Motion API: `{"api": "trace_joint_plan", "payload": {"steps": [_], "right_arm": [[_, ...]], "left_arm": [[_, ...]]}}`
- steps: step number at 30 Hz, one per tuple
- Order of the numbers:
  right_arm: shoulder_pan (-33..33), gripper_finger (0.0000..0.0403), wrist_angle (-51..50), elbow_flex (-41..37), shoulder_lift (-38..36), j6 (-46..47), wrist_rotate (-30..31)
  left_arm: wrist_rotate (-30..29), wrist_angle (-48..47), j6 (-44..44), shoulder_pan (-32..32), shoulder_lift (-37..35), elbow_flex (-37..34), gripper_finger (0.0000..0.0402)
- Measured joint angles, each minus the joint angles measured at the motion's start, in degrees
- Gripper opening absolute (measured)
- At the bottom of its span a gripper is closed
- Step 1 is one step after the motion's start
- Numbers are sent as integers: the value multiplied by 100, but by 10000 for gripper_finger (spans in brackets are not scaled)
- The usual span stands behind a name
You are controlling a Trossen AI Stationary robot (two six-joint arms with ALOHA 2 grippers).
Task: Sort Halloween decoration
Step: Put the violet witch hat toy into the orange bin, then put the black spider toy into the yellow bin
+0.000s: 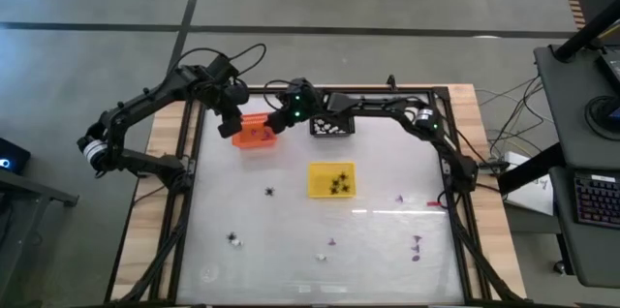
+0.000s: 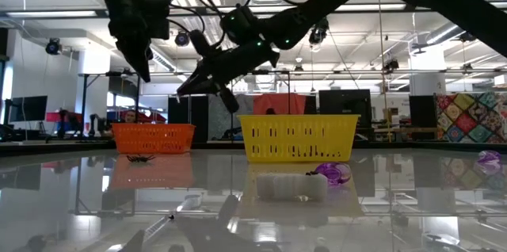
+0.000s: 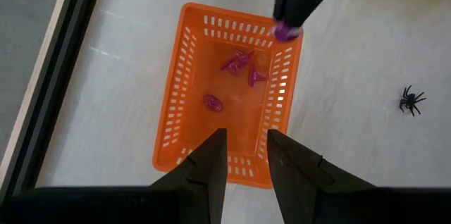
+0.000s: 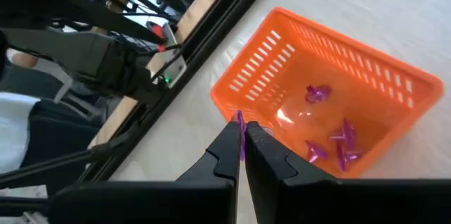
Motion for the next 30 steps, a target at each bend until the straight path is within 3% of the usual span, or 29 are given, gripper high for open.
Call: {"api": "trace_joint_plan", "payload": {"steps": [9, 15, 22, 30], "right_arm": [[48, 11, -926, 621, 303, -677, 47], [96, 11, -869, 752, 303, -1037, 466], [98, 11, -852, 753, 303, -1053, 501], [98, 53, -844, 722, 303, -1053, 501]], "left_arm": [[4, -9, 0, 0, 0, 0, 84], [13, -7, -2, 0, 0, 0, 84], [15, -4, -22, 0, 0, 0, 84], [17, -4, -68, 0, 0, 0, 84]]}}
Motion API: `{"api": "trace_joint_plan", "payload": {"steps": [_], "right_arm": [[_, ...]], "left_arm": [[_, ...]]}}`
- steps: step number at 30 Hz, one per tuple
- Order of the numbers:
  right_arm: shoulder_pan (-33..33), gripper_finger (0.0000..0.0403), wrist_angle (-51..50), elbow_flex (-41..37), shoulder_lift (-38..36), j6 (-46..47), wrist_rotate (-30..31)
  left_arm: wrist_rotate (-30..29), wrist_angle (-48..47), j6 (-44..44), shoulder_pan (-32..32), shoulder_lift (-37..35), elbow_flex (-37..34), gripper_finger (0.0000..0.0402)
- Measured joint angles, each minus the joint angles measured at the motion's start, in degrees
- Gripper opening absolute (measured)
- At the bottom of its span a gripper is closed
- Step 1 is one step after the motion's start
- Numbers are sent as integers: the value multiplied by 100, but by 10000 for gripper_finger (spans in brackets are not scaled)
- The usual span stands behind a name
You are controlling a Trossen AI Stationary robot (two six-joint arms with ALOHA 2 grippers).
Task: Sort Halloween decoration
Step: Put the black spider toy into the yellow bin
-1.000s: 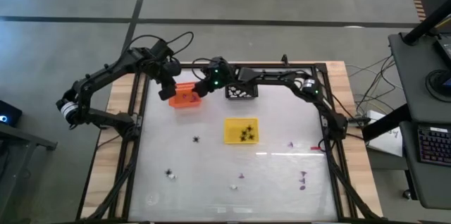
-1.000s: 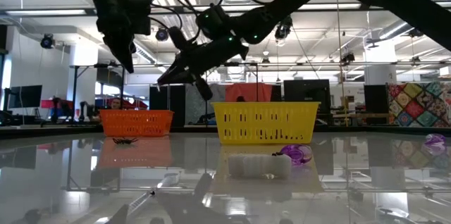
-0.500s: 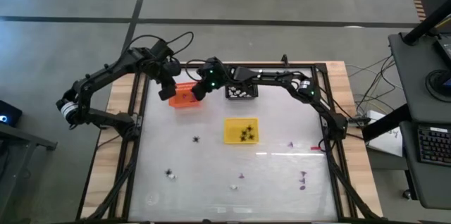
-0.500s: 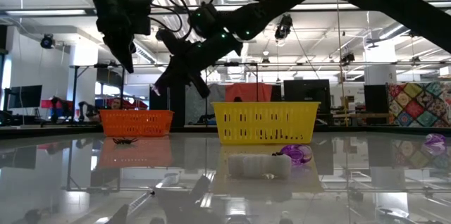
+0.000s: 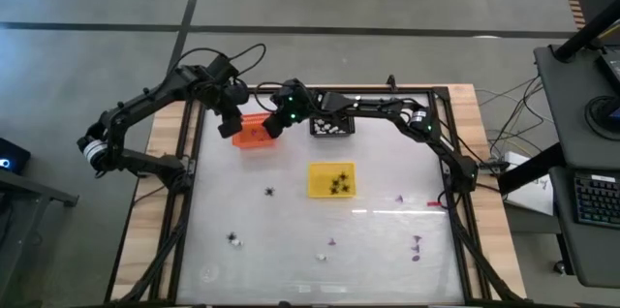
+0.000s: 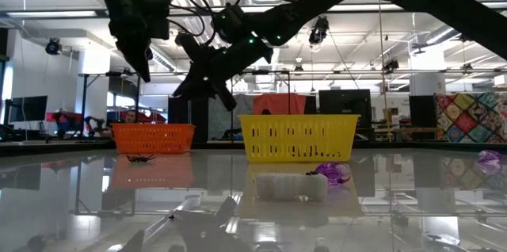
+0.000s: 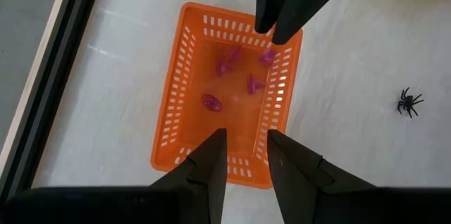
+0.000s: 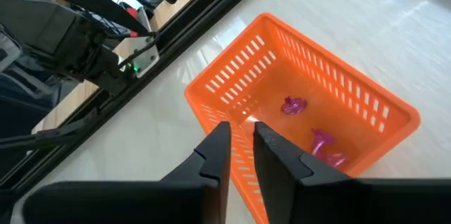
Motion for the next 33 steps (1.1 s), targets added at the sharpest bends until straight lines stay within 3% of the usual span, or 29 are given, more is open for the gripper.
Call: {"api": "trace_joint_plan", "payload": {"steps": [5, 8, 16, 20, 25, 27, 33], "right_arm": [[0, 80, -80, -2, -2, 4, -33], [-13, 86, -648, -11, -124, 39, -163], [-28, 77, -3262, 63, -719, -491, -137], [49, 79, -4828, 62, -957, -864, -24], [241, 82, -6547, 32, -1179, -1186, 850], [332, 80, -6788, -26, -1284, -1181, 1193], [637, 72, -6901, -393, -1634, -797, 1246]], "left_arm": [[2, -4, -82, -1, 0, 0, 84], [8, -132, -140, -2, 0, 0, 84], [864, -563, -227, -11, -50, -239, 84], [947, -565, -378, -46, -95, -514, 84], [928, -567, -542, -95, -247, -895, 84], [923, -553, -607, -115, -358, -1060, 84], [911, -527, -913, -269, -834, -1598, 84]]}}
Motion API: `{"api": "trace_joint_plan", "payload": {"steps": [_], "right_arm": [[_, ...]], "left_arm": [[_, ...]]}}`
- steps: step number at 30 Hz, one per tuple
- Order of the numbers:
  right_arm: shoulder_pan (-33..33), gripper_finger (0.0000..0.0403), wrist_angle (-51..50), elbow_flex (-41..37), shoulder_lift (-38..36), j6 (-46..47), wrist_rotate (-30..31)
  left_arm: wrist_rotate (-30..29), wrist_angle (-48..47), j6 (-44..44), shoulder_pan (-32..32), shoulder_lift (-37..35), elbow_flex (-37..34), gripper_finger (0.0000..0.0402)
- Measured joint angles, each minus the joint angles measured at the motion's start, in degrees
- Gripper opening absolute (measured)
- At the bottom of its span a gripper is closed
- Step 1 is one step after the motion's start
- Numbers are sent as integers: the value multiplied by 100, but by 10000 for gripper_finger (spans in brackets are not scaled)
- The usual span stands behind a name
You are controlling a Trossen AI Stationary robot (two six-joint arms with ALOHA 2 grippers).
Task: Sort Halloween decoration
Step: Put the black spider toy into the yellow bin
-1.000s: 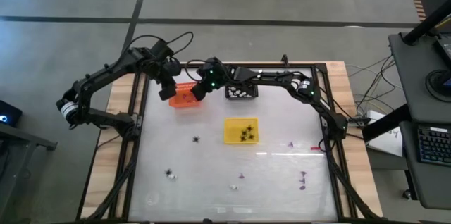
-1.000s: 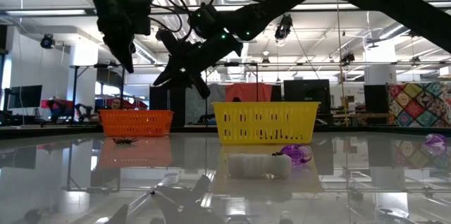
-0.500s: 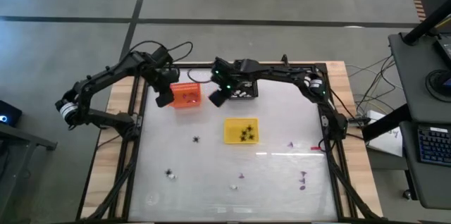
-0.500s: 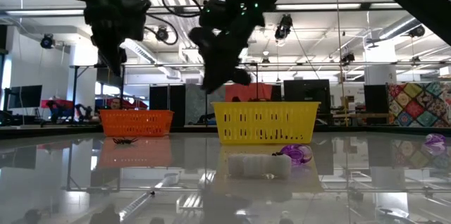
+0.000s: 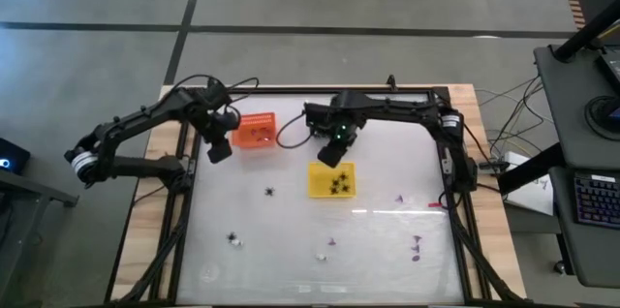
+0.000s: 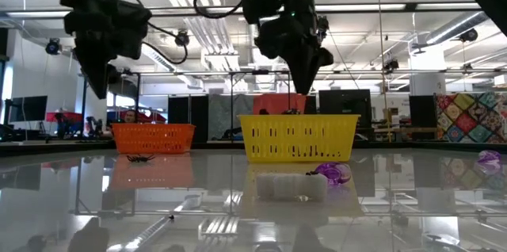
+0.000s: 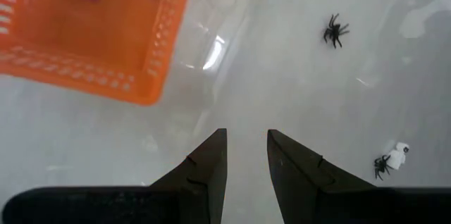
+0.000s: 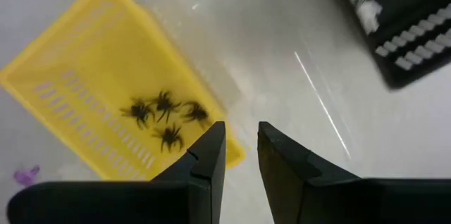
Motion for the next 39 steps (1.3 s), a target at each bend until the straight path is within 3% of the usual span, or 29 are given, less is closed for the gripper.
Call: {"api": "trace_joint_plan", "payload": {"steps": [9, 25, 31, 39], "right_arm": [[600, 80, 7, -660, -413, 916, 9], [1866, 75, -57, -1504, -699, 1789, 265], [2371, 70, -51, -1616, -998, 2506, 285], [2973, 70, -13, -1619, -1113, 3312, 1119]], "left_arm": [[1, 243, -408, -519, -469, -279, 84], [4, 1594, -1575, -2427, -454, -380, 84], [3, 1880, -1729, -2814, -328, -391, 84], [0, 1918, -1867, -2850, 207, -419, 84]]}}
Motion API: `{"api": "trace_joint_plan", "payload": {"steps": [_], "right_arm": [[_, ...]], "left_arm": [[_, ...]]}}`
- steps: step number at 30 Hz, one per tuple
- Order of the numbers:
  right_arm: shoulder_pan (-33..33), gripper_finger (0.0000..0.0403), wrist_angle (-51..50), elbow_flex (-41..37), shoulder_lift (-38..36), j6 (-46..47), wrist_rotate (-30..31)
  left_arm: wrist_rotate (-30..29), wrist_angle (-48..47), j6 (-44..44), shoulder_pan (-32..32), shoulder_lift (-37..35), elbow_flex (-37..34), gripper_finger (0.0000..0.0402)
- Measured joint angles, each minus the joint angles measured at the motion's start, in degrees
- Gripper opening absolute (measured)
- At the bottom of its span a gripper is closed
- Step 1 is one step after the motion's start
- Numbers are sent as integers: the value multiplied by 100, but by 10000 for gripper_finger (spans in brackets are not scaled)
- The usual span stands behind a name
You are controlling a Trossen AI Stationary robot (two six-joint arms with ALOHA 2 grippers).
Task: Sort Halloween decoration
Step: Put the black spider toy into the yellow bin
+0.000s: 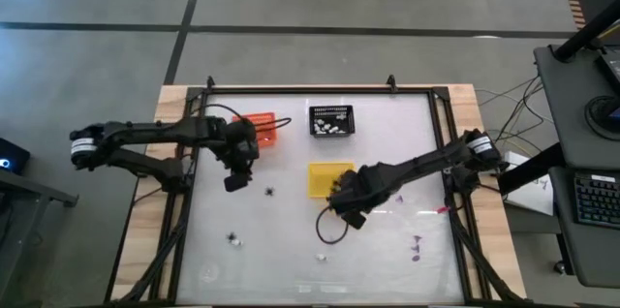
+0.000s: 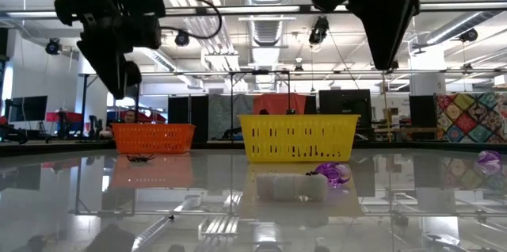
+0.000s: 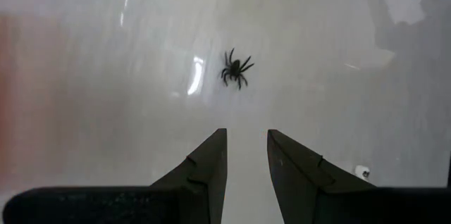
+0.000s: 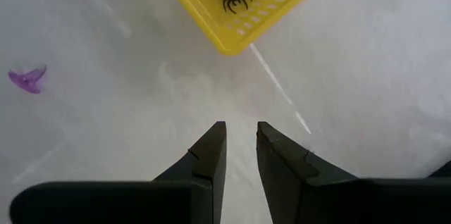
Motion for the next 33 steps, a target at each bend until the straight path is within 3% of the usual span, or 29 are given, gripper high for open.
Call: {"api": "trace_joint_plan", "payload": {"steps": [9, 18, 33], "right_arm": [[288, 70, -24, -645, -86, 1388, 505], [548, 70, 4, -1737, -310, 2617, -113], [678, 77, 50, -1693, -327, 2798, -265]], "left_arm": [[195, 110, -280, -52, 361, -4, 84], [197, 504, -56, -116, 469, -4, 84], [167, 1166, -7, -611, 1606, -7, 84]]}}
